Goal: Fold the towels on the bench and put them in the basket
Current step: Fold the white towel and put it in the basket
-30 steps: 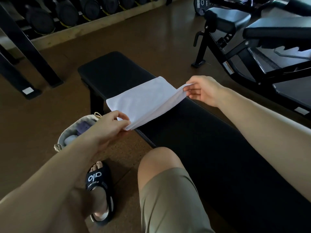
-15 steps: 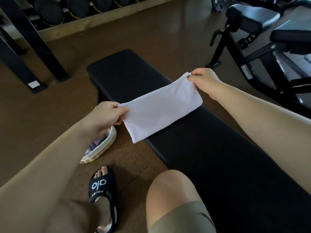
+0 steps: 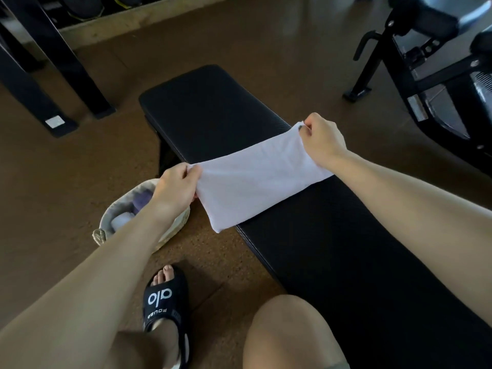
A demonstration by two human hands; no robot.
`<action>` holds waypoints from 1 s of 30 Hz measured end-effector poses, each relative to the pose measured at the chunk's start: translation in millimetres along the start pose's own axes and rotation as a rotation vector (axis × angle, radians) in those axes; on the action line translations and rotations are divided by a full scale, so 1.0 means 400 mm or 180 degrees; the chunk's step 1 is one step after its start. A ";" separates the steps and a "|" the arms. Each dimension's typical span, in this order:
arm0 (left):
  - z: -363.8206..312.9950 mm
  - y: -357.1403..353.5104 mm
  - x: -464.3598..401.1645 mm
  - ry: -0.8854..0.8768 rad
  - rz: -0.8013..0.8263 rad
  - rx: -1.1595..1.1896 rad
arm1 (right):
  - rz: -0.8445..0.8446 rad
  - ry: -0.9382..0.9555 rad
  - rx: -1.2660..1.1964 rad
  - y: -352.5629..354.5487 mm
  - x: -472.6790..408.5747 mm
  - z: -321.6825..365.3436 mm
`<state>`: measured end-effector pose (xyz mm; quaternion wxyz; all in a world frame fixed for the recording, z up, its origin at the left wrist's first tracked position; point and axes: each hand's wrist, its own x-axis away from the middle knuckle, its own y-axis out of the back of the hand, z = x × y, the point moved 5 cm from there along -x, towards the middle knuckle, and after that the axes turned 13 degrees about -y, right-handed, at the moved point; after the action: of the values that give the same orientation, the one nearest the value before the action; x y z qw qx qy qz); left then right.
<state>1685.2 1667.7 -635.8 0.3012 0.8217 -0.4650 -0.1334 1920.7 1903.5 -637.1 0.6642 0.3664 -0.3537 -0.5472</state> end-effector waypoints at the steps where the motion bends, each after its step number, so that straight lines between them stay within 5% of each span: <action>1: 0.003 -0.002 0.001 0.0020 0.0000 -0.0018 | -0.0039 0.0049 0.0099 0.000 0.002 0.003; 9: 0.024 -0.014 0.000 -0.0039 -0.0108 -0.0144 | -0.0253 0.0139 0.0757 -0.008 0.014 0.016; 30: 0.034 -0.014 -0.029 -0.0599 -0.0611 -0.0372 | -0.0590 0.0287 0.0824 0.006 0.021 0.031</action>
<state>1675.9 1674.5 -650.8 0.2895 0.8273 -0.4020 -0.2650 1912.2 1894.2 -628.3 0.5733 0.5042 -0.3558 -0.5389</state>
